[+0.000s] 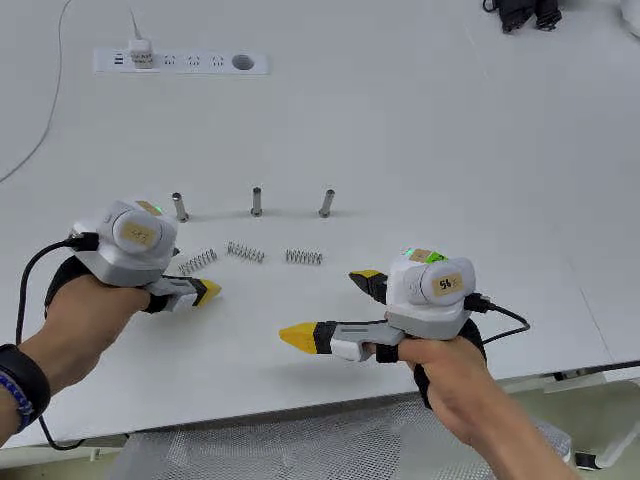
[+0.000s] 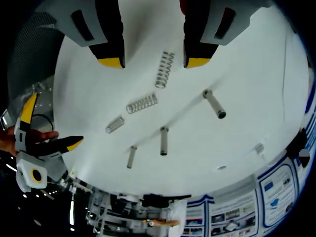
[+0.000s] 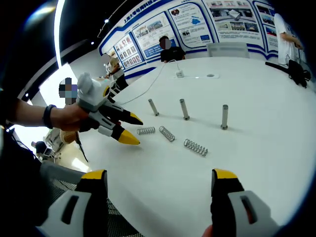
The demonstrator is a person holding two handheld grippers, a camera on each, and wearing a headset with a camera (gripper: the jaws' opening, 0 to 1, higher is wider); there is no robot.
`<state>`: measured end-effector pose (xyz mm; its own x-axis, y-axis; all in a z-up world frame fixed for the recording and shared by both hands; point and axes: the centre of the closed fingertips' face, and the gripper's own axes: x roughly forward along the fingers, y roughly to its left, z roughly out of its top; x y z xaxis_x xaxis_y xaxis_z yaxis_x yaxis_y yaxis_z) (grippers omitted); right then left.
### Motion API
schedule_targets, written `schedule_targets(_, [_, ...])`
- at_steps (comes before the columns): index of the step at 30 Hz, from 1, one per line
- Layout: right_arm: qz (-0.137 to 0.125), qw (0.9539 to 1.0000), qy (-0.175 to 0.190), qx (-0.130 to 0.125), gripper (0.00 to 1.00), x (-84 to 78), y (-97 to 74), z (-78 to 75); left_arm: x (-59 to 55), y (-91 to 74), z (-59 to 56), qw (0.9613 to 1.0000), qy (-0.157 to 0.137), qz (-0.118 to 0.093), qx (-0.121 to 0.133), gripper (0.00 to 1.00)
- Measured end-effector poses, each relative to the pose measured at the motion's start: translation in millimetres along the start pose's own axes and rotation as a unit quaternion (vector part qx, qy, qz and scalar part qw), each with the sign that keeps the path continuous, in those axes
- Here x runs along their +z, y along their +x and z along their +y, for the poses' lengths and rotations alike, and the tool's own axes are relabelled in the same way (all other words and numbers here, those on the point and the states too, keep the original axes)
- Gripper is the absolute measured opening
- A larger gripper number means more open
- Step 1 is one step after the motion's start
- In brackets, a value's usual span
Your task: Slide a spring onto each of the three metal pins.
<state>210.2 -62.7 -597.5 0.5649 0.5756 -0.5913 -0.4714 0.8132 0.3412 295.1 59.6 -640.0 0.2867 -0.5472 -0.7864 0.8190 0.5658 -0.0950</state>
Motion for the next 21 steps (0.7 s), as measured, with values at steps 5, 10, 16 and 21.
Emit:
schedule_targets(5, [0.001,1.0000,-0.001,0.001,0.88,-0.2,0.2,0.5,-0.2,3.7,3.1,1.0000,0.001,-0.002,0.003,0.41])
schedule_targets(10, [0.001,1.0000,-0.001,0.001,0.88,0.2,0.4,0.3,-1.0,6.7,5.1,1.0000,0.005,-0.001,0.007,0.33])
schedule_targets(16, [0.002,1.0000,-0.001,0.002,0.88,0.1,0.9,0.6,-3.4,9.9,7.2,0.9998,0.016,0.005,0.014,0.23])
schedule_targets(21, [0.002,1.0000,0.000,0.002,0.88,0.3,1.0,0.8,-4.3,10.4,8.9,0.9995,0.021,0.006,0.022,0.16])
